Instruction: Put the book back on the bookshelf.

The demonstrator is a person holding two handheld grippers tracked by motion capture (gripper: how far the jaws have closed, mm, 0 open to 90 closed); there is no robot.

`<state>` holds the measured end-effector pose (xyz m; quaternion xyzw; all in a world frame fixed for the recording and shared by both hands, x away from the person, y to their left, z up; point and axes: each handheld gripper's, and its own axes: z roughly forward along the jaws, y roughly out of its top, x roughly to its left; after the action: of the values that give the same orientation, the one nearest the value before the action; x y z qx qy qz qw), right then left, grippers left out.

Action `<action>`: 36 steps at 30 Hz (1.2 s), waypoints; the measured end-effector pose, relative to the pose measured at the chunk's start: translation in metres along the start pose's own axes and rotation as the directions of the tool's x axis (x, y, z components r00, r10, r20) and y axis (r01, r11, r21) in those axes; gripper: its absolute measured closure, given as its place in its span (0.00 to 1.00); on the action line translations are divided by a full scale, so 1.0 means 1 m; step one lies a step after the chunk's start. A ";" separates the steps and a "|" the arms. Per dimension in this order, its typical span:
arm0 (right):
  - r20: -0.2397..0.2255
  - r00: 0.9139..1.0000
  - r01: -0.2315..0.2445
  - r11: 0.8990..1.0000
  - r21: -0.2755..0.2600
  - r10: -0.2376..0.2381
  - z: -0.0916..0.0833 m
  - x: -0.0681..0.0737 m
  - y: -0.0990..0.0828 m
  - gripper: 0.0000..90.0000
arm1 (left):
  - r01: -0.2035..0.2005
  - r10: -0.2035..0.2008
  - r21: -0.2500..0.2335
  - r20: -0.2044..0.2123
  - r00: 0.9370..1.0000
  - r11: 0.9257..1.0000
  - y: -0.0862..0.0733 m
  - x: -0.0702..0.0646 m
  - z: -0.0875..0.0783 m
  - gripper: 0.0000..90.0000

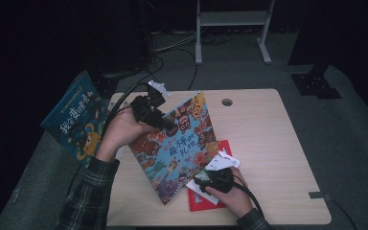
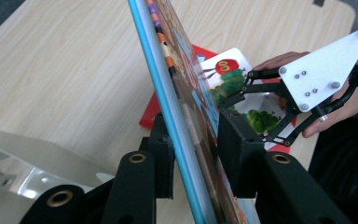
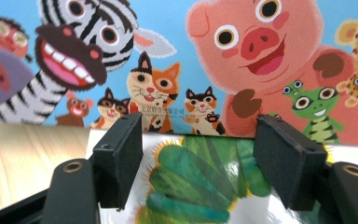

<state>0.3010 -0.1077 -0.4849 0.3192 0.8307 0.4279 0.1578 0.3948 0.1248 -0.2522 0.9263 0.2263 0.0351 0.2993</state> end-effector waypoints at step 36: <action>0.001 1.000 -0.021 1.000 -0.015 0.021 -0.027 -0.025 -0.023 0.37 | -0.059 0.057 0.100 0.026 0.998 0.993 0.025 -0.021 -0.016 0.90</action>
<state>0.2967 -0.1505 -0.4879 0.3268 0.8241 0.4355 0.1562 0.3827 0.1060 -0.2235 0.9467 0.1974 0.0215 0.2535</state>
